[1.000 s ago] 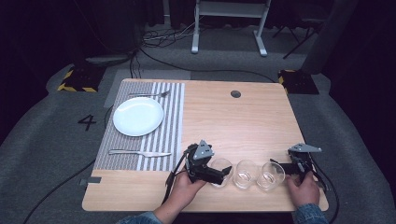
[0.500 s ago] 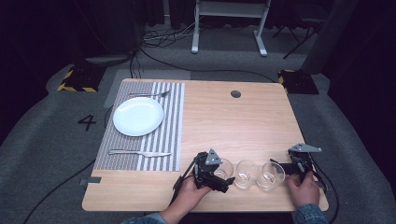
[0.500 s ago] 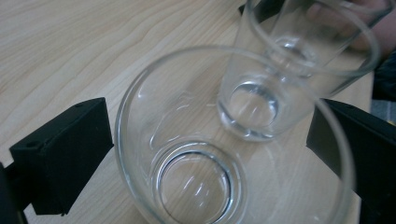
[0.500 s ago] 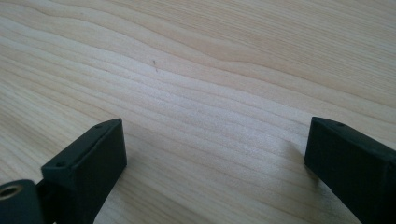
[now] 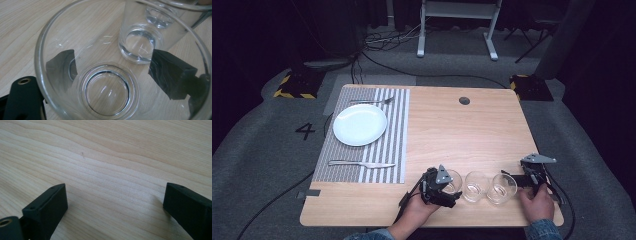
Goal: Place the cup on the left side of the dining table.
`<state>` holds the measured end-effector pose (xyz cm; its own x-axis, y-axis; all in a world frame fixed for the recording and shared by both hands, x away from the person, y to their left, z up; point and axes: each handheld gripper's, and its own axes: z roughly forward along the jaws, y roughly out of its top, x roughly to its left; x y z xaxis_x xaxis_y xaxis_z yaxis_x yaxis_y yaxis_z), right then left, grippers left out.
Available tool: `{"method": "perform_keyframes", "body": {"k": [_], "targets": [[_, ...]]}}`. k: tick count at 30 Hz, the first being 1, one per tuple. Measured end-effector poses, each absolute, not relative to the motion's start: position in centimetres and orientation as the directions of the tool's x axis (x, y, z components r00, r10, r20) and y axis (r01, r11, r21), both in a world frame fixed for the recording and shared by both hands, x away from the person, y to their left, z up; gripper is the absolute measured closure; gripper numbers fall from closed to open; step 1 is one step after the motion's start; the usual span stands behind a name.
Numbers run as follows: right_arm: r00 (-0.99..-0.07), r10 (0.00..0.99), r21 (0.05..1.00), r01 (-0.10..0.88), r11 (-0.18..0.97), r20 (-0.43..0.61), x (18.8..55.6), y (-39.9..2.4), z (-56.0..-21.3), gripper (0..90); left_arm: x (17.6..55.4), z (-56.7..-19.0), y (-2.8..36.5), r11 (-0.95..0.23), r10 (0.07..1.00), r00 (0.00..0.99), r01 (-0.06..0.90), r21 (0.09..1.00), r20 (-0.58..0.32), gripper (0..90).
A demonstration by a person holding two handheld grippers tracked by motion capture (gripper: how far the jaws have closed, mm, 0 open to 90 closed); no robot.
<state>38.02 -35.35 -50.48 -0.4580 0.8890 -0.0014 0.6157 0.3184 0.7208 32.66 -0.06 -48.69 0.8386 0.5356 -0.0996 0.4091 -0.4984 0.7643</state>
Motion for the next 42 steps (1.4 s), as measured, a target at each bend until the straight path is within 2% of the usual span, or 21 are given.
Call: {"method": "perform_keyframes", "body": {"k": [11,18,24,31,37,42], "targets": [[-0.458,0.889,0.721,0.616,0.318,-0.001,38.0,-35.4,-50.5,5.9,33.0,-48.5,0.0,-0.493,0.537,0.835,0.427,0.758,-0.121,20.0],[-0.458,0.889,0.72,0.616,0.318,-0.001,38.0,-35.4,-50.5,6.0,33.3,-46.5,1.3,-0.459,0.539,0.833,0.414,0.786,-0.125,20.1],[-0.458,0.889,0.721,0.616,0.318,-0.001,38.0,-35.4,-50.5,5.9,33.8,-43.4,3.5,-0.449,0.541,0.836,0.381,0.808,-0.093,20.1],[-0.457,0.889,0.721,0.616,0.318,-0.001,38.0,-35.3,-50.5,6.0,34.4,-41.2,5.6,-0.419,0.553,0.826,0.387,0.822,-0.108,20.1],[-0.457,0.889,0.721,0.616,0.318,-0.002,38.0,-35.3,-50.5,6.0,35.0,-39.3,8.5,-0.376,0.596,0.795,0.398,0.837,-0.111,20.1],[-0.457,0.889,0.721,0.616,0.318,-0.002,38.0,-35.3,-50.5,6.0,35.0,-37.9,10.9,-0.365,0.634,0.771,0.377,0.852,-0.07,20.1]]}}
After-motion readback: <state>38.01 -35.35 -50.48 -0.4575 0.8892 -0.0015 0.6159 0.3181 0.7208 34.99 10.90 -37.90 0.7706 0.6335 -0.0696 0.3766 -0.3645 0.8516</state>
